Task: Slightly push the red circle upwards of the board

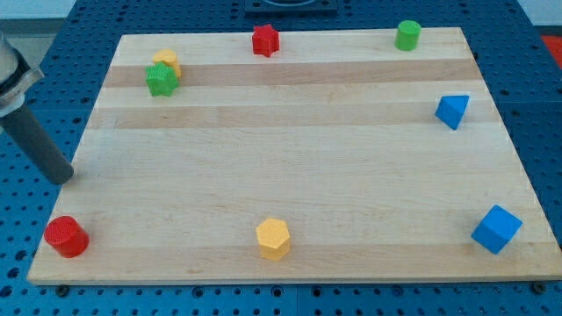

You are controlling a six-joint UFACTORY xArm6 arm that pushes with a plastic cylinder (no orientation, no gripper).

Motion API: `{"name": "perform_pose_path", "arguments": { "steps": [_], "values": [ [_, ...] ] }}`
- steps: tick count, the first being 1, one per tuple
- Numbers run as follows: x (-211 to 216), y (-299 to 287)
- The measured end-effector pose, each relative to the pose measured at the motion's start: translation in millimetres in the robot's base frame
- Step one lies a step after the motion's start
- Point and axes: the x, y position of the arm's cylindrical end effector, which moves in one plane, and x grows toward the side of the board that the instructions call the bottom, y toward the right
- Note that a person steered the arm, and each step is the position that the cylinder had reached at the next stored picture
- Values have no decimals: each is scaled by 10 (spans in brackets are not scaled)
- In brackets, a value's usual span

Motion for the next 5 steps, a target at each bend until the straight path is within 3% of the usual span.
{"name": "perform_pose_path", "arguments": {
  "steps": [5],
  "values": [
    [1268,33]
  ]
}}
